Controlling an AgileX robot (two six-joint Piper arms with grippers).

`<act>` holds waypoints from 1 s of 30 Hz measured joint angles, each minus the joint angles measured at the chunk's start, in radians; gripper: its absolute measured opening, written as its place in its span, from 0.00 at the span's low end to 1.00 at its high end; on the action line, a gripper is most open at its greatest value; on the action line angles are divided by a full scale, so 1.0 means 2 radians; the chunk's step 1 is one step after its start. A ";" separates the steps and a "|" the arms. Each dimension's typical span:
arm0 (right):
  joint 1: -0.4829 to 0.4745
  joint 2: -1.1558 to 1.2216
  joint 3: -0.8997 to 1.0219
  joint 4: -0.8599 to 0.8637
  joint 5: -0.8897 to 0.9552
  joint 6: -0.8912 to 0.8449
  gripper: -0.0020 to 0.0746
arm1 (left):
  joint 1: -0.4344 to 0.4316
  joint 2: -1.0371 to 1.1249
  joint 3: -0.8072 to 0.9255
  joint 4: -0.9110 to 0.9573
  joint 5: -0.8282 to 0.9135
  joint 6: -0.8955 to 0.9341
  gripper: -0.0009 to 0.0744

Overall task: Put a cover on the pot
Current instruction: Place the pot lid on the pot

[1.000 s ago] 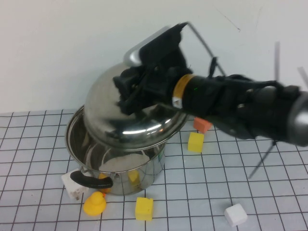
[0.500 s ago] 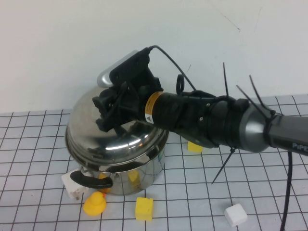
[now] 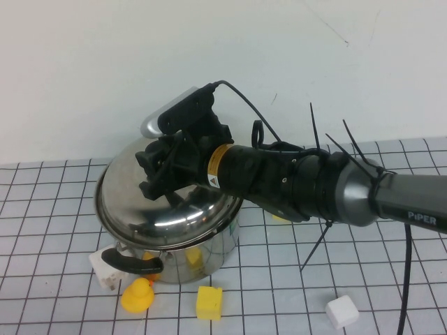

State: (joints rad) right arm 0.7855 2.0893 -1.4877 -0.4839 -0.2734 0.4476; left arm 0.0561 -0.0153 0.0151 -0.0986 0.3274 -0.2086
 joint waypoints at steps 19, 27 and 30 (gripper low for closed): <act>-0.001 0.010 0.000 0.010 -0.021 -0.001 0.48 | 0.000 0.000 0.000 0.000 0.000 0.000 0.01; -0.001 0.010 0.000 0.011 -0.019 -0.001 0.68 | 0.000 0.000 0.000 0.000 0.000 0.000 0.01; -0.002 0.004 0.000 0.011 -0.009 -0.001 0.76 | 0.000 0.000 0.000 0.000 0.000 0.000 0.01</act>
State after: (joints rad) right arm 0.7818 2.0974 -1.4877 -0.4623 -0.2908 0.4461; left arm 0.0561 -0.0153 0.0151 -0.0986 0.3274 -0.2086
